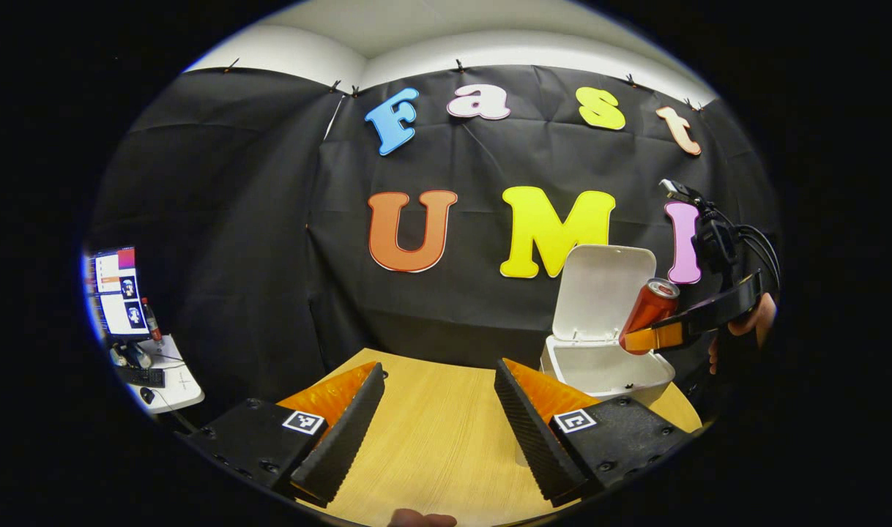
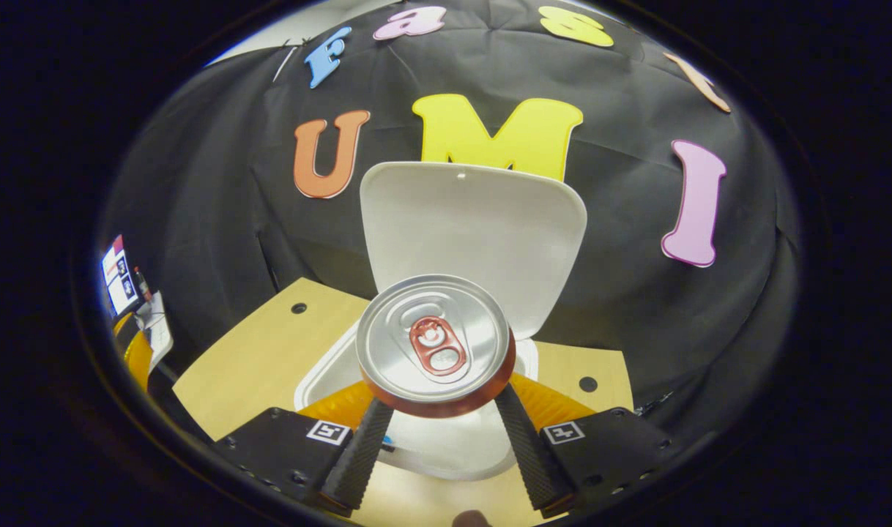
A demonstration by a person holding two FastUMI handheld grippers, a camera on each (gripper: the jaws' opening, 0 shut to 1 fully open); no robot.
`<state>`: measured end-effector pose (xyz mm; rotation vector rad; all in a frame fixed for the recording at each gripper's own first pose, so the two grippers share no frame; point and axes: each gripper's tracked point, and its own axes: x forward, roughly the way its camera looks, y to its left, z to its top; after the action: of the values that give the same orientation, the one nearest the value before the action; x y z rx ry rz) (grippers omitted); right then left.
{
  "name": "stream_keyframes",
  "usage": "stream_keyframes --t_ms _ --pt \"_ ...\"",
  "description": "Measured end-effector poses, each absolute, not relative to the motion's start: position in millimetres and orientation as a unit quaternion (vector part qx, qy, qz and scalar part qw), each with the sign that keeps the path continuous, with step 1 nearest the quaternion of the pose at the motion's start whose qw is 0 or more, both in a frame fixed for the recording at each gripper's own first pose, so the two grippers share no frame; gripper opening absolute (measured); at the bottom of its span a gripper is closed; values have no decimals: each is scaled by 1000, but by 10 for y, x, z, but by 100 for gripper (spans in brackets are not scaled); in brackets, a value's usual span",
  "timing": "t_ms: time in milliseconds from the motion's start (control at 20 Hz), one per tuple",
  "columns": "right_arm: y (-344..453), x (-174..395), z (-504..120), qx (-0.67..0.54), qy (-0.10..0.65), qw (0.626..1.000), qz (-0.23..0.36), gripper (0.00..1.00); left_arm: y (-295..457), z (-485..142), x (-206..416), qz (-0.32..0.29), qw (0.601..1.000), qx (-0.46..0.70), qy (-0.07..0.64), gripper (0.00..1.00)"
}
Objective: Press the lid of the desktop garbage bin to open it, pick up the crumpled paper on the desktop and throw it into the bin, then pick up the pop can on the desktop and drop it into the bin, and finally close the garbage bin lid.
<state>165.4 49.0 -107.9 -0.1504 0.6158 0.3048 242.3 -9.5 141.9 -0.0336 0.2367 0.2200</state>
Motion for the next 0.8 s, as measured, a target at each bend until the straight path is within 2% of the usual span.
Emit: stream_keyframes --t_ms 500,600,650,800 --pt "464 1875 -1215 -72 312 938 132 82 -100 1381 2432 110 986 -12 128 98" --pt "437 1919 -1155 -65 306 942 120 89 -111 1369 2447 109 986 -11 130 98" --pt "425 1948 -1154 -62 302 944 116 98 -129 1367 2442 107 986 -10 129 98" --pt "359 1952 -1093 -53 293 949 108 96 -175 1358 2481 103 986 -12 131 98"
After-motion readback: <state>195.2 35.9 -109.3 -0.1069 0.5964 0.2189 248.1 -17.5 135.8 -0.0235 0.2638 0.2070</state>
